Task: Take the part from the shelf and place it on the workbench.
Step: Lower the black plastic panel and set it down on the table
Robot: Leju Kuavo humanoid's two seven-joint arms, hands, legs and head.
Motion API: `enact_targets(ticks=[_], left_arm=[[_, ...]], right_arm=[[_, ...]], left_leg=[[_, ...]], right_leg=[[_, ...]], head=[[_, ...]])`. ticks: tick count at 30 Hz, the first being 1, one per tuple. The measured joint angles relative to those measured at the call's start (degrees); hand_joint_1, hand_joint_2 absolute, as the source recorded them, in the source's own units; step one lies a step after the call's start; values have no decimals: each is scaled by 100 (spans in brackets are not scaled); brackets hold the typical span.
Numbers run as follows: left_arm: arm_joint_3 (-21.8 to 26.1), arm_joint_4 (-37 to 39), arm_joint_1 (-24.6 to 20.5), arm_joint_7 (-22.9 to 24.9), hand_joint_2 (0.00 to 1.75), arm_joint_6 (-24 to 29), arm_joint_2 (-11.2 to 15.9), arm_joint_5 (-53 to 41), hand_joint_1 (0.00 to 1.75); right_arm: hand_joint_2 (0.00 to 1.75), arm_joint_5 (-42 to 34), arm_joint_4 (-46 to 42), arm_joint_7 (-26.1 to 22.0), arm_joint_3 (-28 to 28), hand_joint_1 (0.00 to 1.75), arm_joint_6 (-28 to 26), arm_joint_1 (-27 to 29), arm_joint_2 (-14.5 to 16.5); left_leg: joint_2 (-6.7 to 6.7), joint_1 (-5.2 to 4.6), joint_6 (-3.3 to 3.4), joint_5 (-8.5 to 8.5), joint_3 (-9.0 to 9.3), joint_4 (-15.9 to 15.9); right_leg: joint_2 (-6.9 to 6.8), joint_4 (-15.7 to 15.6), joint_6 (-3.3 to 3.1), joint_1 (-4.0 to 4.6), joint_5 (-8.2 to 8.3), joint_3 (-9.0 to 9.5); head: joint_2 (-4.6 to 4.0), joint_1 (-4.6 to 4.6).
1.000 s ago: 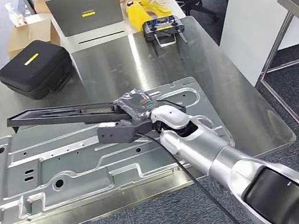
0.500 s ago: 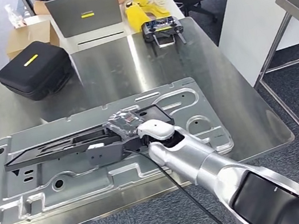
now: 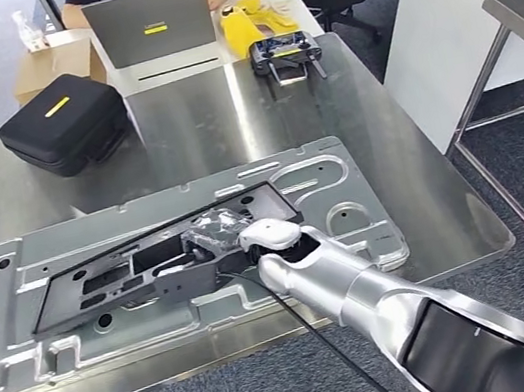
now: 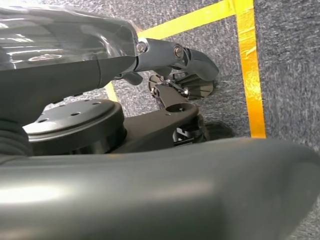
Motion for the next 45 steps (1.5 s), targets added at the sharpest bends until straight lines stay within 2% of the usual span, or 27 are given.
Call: enact_targets(ticks=[1,5,14,22,34,39,42,45], left_arm=[[-1,0,1,12,175,-1,0,0,0],[-4,0,1,20,0,-30,0,-5,0],[-7,0,6,32,0,-26,1,-2,0],[-7,0,21,0,0,-43,1,54,0],[-7,0,37,-7,0,-43,2,55,0],[-2,0,48,-152,0,-60,3,166,0],[11,0,82,-278,0,-88,3,273,0],[33,0,115,-374,0,-80,3,350,0]], right_arm=[[0,-15,14,0,13,0,3,26,0],[0,-80,56,0,46,0,6,47,-2],[0,-192,74,-17,106,0,54,34,-39],[0,-625,-287,49,52,0,-63,-73,-197],[0,-1686,-1256,-109,-805,0,-423,-251,-540],[0,-2144,-2092,-192,-1381,0,-1014,-41,-844],[0,-2327,-2888,-233,-1853,0,-1386,333,-1187],[0,-2455,-3701,-278,-2308,0,-1532,775,-1615]], left_leg=[[0,0,0,0,-1,0],[0,-1,0,0,-2,0],[0,-1,0,-1,-6,0],[0,-2,0,-1,-6,0],[0,-3,0,-1,-5,1],[-4,-3,0,-1,-6,2],[-6,-4,1,-2,-10,2],[-6,-5,10,-7,-13,2]], right_leg=[[-1,0,0,0,0,0],[-1,-1,0,0,0,-2],[-1,-5,0,0,0,-3],[-1,-5,0,0,0,-3],[-1,-5,0,-1,0,-4],[-5,-9,0,-1,0,-5],[-10,-17,1,-1,0,-4],[-12,-22,1,-1,0,-3]], head=[[0,0],[0,0],[0,0],[1,0],[0,0],[1,0],[0,0],[0,0]])
